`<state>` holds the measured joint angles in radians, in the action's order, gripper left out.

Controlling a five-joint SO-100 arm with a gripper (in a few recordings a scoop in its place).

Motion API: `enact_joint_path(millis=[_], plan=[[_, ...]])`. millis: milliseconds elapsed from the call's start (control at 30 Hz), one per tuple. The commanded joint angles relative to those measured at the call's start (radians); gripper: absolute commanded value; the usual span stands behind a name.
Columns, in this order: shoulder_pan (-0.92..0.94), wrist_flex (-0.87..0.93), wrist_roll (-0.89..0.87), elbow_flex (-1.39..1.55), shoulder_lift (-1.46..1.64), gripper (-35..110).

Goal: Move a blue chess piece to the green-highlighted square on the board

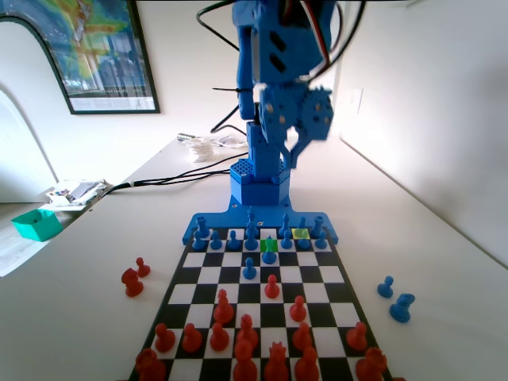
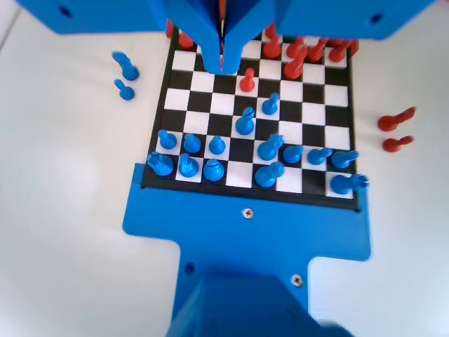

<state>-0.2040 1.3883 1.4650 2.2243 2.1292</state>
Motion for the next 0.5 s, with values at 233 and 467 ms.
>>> enact_joint_path(millis=[233, 467], plan=[[-0.112, -0.196, -0.135, 0.120, -0.121, 5], [-0.170, -0.279, -0.212, 0.150, -0.209, 7]])
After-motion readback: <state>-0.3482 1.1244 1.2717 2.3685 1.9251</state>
